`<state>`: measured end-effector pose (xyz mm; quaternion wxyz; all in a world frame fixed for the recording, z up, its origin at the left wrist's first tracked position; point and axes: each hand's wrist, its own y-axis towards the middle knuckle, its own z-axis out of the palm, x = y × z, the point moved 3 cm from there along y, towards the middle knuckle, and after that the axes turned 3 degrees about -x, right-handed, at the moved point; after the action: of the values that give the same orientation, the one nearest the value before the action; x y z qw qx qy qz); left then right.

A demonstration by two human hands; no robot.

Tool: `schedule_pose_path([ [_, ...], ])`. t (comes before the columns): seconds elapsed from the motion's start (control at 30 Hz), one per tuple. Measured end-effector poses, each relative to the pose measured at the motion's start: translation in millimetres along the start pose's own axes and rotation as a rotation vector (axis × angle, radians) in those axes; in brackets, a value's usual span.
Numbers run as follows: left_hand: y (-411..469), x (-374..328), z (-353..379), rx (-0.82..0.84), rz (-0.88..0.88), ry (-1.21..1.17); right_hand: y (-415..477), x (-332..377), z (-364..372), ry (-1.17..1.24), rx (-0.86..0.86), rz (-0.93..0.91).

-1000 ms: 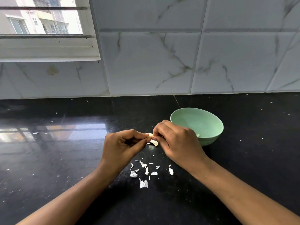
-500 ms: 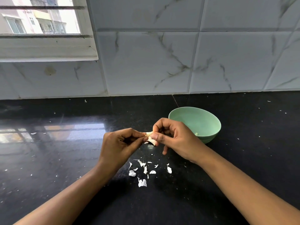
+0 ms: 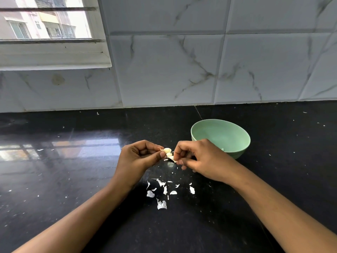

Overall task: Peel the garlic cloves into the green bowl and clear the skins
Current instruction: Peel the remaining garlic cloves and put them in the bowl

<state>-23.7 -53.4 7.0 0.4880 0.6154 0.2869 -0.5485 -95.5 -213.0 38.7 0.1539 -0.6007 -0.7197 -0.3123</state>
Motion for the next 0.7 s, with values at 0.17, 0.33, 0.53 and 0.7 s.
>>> schedule_pose_path([
  [0.17,0,1,0,0.009,-0.026,-0.018,-1,-2,2,0.093,0.054,0.058],
  [0.33,-1,1,-1,0.015,0.000,0.007,1,-3,1,0.244,-0.078,0.103],
  [0.53,-5,-3,2,0.056,0.081,0.069,1,-2,10,0.425,-0.157,0.155],
  [0.7,-6,-3,1,0.044,0.136,0.107,3,-6,11,0.507,-0.166,0.191],
])
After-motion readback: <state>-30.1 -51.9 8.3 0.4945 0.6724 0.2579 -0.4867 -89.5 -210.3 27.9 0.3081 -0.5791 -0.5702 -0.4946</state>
